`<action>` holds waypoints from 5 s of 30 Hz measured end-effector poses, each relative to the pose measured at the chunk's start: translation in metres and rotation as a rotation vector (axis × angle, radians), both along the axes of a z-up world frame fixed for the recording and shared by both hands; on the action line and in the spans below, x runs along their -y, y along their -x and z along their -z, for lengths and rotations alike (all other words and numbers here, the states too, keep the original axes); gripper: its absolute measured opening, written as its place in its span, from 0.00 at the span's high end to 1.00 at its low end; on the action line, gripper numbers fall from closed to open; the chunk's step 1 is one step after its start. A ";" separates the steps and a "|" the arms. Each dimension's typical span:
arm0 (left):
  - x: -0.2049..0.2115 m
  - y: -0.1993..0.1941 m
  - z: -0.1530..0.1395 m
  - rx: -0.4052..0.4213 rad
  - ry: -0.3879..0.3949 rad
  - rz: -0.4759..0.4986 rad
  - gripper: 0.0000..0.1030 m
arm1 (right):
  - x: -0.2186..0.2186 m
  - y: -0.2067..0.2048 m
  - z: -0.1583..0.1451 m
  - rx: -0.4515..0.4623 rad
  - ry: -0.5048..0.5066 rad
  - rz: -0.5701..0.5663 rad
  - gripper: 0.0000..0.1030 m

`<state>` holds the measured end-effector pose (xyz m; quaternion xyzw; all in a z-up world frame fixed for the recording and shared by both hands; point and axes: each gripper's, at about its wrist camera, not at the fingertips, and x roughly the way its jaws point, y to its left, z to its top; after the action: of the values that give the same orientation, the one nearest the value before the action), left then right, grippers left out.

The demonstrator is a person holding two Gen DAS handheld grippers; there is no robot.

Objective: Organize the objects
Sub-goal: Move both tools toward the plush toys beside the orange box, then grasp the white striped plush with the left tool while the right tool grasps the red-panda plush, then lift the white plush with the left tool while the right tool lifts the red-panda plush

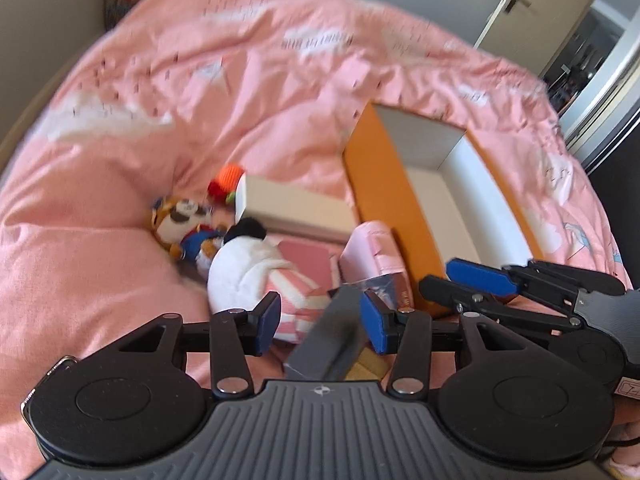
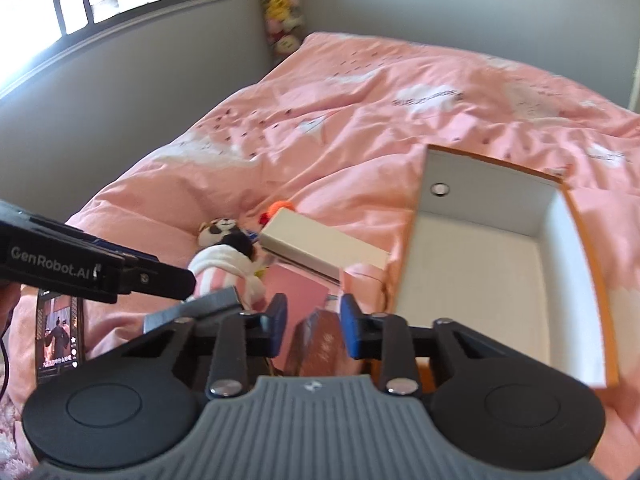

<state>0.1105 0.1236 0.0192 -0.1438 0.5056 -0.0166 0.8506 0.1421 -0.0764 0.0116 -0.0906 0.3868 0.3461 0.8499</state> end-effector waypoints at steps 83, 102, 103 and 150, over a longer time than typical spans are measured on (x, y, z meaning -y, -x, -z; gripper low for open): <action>-0.129 -0.054 0.048 -0.340 0.137 -0.058 0.39 | -0.148 -0.075 0.046 -0.396 -0.006 -0.376 0.91; -0.123 -0.057 0.030 -0.354 0.013 -0.091 0.35 | -0.149 -0.063 0.044 -0.363 -0.092 -0.378 0.89; -0.122 -0.058 0.031 -0.357 0.014 -0.086 0.31 | -0.149 -0.064 0.045 -0.369 -0.099 -0.375 0.89; -0.155 -0.061 0.036 -0.306 0.038 0.036 0.41 | -0.178 -0.124 0.096 -0.443 0.028 -0.305 0.60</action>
<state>0.1713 0.2787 -0.0169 -0.1518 0.6313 -0.0193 0.7603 0.2658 0.1019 -0.0842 -0.0818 0.5502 0.4761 0.6811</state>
